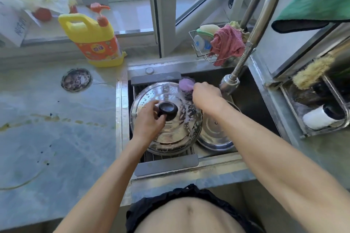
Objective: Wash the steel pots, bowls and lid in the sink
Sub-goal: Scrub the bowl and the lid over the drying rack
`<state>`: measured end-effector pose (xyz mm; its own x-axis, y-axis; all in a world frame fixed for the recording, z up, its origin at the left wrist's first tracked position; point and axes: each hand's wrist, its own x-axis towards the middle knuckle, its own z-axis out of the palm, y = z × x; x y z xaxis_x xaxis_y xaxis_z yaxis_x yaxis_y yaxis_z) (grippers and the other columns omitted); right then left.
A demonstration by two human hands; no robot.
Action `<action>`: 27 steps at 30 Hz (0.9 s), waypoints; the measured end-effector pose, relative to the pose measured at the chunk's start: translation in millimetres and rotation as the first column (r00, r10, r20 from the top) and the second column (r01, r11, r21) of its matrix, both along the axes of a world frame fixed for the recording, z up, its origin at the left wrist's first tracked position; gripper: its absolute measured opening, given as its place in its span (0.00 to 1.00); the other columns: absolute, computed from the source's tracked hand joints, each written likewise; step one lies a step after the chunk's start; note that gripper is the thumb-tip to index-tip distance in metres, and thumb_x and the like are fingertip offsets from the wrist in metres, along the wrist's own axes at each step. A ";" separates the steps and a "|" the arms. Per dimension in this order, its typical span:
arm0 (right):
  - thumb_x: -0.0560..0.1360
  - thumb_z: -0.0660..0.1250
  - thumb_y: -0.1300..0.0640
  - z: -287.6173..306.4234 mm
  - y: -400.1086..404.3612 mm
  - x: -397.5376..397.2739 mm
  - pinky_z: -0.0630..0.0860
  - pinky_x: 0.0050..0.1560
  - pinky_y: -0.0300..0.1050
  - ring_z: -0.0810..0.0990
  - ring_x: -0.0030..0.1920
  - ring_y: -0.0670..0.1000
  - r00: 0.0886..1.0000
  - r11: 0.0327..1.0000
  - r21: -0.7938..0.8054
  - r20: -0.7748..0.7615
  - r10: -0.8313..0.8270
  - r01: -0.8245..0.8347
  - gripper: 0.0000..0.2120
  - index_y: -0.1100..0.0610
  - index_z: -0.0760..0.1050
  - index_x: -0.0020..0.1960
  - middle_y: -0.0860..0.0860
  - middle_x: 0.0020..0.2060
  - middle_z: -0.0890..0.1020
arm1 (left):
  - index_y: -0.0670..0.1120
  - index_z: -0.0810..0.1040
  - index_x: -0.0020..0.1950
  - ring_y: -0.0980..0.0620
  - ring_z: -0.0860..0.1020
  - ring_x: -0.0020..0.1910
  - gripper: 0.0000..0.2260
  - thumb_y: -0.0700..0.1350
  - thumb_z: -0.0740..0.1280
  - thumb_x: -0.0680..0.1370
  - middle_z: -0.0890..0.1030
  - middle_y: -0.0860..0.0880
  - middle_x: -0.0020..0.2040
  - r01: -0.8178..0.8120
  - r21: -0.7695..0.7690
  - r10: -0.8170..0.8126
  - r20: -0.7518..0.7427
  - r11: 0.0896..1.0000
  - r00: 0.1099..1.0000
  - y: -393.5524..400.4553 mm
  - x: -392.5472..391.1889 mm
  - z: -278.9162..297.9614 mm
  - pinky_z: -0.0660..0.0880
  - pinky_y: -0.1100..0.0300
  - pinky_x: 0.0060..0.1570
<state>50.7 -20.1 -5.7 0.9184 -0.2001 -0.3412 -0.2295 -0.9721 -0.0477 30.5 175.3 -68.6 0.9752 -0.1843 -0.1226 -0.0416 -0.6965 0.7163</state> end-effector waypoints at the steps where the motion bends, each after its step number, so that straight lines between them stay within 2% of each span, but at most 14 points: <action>1: 0.80 0.56 0.62 1.3 3.1 3.5 0.74 0.49 0.52 0.80 0.57 0.61 0.999 0.999 0.015 -0.021 0.037 -0.037 0.16 0.57 0.73 0.66 0.58 0.60 0.79 | 0.43 0.75 0.71 0.49 0.80 0.47 0.22 0.39 0.73 0.76 0.82 0.48 0.51 -0.038 -0.034 0.038 -0.008 0.999 0.999 2.8 0.2 -1.4 0.78 0.54 0.52; 4: 0.81 0.57 0.59 3.5 10.0 1.5 0.70 0.43 0.48 0.78 0.47 0.58 0.971 0.968 0.113 -0.063 0.231 -0.223 0.13 0.52 0.74 0.63 0.56 0.54 0.79 | 0.42 0.77 0.69 0.52 0.80 0.46 0.20 0.38 0.72 0.78 0.82 0.48 0.49 -0.121 -0.092 0.119 -0.018 0.988 0.993 9.8 -0.5 -1.9 0.77 0.63 0.49; 7: 0.81 0.57 0.59 4.2 3.5 13.7 0.69 0.44 0.49 0.79 0.51 0.60 0.981 0.982 0.023 -0.039 0.187 -0.187 0.14 0.55 0.74 0.65 0.57 0.56 0.78 | 0.41 0.79 0.65 0.50 0.80 0.47 0.15 0.41 0.71 0.78 0.82 0.47 0.50 -0.250 -0.097 0.248 -0.036 0.963 0.968 18.8 -5.2 -5.8 0.78 0.57 0.53; 10: 0.80 0.58 0.60 5.5 19.9 19.4 0.70 0.39 0.48 0.78 0.44 0.55 0.953 0.953 0.075 -0.054 0.299 -0.294 0.12 0.52 0.75 0.59 0.54 0.50 0.79 | 0.41 0.80 0.62 0.47 0.79 0.52 0.12 0.42 0.68 0.80 0.82 0.43 0.54 -0.438 -0.050 0.433 -0.091 0.898 0.897 32.9 -14.8 -12.7 0.74 0.57 0.53; 12: 0.80 0.58 0.60 5.9 29.2 21.3 0.71 0.39 0.49 0.78 0.43 0.55 0.943 0.941 0.093 -0.039 0.329 -0.325 0.10 0.51 0.75 0.58 0.53 0.48 0.78 | 0.42 0.77 0.60 0.45 0.76 0.52 0.10 0.45 0.65 0.81 0.80 0.42 0.53 -0.485 0.020 0.482 -0.161 0.874 0.861 39.1 -19.1 -17.4 0.70 0.56 0.50; 13: 0.80 0.58 0.60 5.3 32.1 22.8 0.71 0.40 0.50 0.78 0.44 0.56 0.944 0.942 0.087 -0.020 0.328 -0.325 0.10 0.52 0.75 0.58 0.54 0.48 0.78 | 0.42 0.76 0.59 0.44 0.75 0.51 0.12 0.49 0.64 0.83 0.79 0.43 0.52 -0.504 0.068 0.505 -0.229 0.861 0.832 42.6 -19.8 -21.0 0.68 0.55 0.48; 16: 0.81 0.58 0.58 3.1 30.6 24.0 0.71 0.39 0.49 0.77 0.41 0.54 0.958 0.951 0.117 0.018 0.287 -0.287 0.07 0.53 0.74 0.54 0.53 0.46 0.78 | 0.37 0.79 0.58 0.40 0.80 0.49 0.31 0.64 0.56 0.81 0.83 0.39 0.53 -0.494 0.202 0.526 -0.472 0.846 0.708 53.4 -24.5 -29.8 0.73 0.53 0.44; 18: 0.81 0.57 0.55 1.9 24.3 18.6 0.72 0.38 0.48 0.77 0.40 0.55 0.977 0.949 0.231 0.054 0.207 -0.214 0.08 0.52 0.75 0.53 0.54 0.45 0.79 | 0.38 0.78 0.57 0.40 0.83 0.47 0.35 0.70 0.52 0.80 0.83 0.39 0.52 -0.533 0.175 0.521 -0.590 0.828 0.617 56.7 -32.8 -34.7 0.79 0.55 0.43; 19: 0.81 0.56 0.54 2.8 20.6 13.9 0.73 0.38 0.49 0.78 0.40 0.56 0.985 0.940 0.295 0.078 0.153 -0.169 0.09 0.51 0.76 0.52 0.54 0.45 0.79 | 0.39 0.77 0.57 0.40 0.83 0.48 0.34 0.70 0.52 0.81 0.83 0.39 0.53 -0.602 0.091 0.498 -0.666 0.793 0.555 54.5 -38.1 -37.5 0.79 0.55 0.42; 21: 0.81 0.56 0.53 10.1 13.2 4.5 0.75 0.39 0.51 0.78 0.41 0.57 0.988 0.914 0.389 0.140 0.067 -0.118 0.10 0.52 0.76 0.50 0.55 0.43 0.79 | 0.43 0.78 0.56 0.41 0.81 0.51 0.29 0.67 0.54 0.82 0.82 0.40 0.52 -0.796 -0.118 0.381 -0.830 0.594 0.407 45.8 -40.0 -39.3 0.78 0.56 0.43; 23: 0.81 0.56 0.53 21.6 10.2 -8.6 0.73 0.39 0.51 0.77 0.41 0.58 0.986 0.909 0.399 0.152 0.065 -0.121 0.10 0.53 0.75 0.49 0.54 0.41 0.79 | 0.45 0.80 0.48 0.42 0.81 0.46 0.21 0.62 0.62 0.78 0.82 0.43 0.47 -0.875 -0.231 0.250 -0.899 0.425 0.359 41.7 -36.5 -39.5 0.77 0.55 0.43; 24: 0.81 0.56 0.53 27.1 10.5 -16.2 0.73 0.38 0.50 0.77 0.41 0.58 0.988 0.916 0.380 0.128 0.089 -0.132 0.10 0.53 0.75 0.50 0.54 0.41 0.78 | 0.46 0.82 0.48 0.42 0.81 0.46 0.18 0.59 0.64 0.73 0.82 0.45 0.48 -0.895 -0.232 0.245 -0.908 0.380 0.340 40.3 -32.8 -46.5 0.80 0.53 0.46; 26: 0.80 0.57 0.53 37.3 11.1 -31.0 0.72 0.40 0.49 0.77 0.42 0.58 0.989 0.937 0.315 0.056 0.138 -0.148 0.09 0.51 0.75 0.50 0.53 0.43 0.78 | 0.45 0.84 0.53 0.42 0.84 0.50 0.18 0.55 0.61 0.75 0.86 0.45 0.51 -0.913 -0.249 0.265 -0.903 0.322 0.340 35.2 -28.2 -48.7 0.82 0.47 0.56; 27: 0.80 0.57 0.54 40.8 13.0 -36.1 0.71 0.41 0.49 0.77 0.43 0.58 0.987 0.945 0.286 0.020 0.160 -0.159 0.08 0.51 0.75 0.48 0.53 0.43 0.77 | 0.44 0.84 0.54 0.42 0.84 0.50 0.17 0.52 0.60 0.78 0.86 0.43 0.50 -0.928 -0.245 0.302 -0.895 0.282 0.328 36.0 -25.1 -56.6 0.82 0.46 0.55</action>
<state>14.6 -7.1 35.1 0.9290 0.0550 -0.3660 -0.0736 -0.9417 -0.3284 5.4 211.3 -125.1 0.4687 0.1314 -0.8735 0.7602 0.4437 0.4746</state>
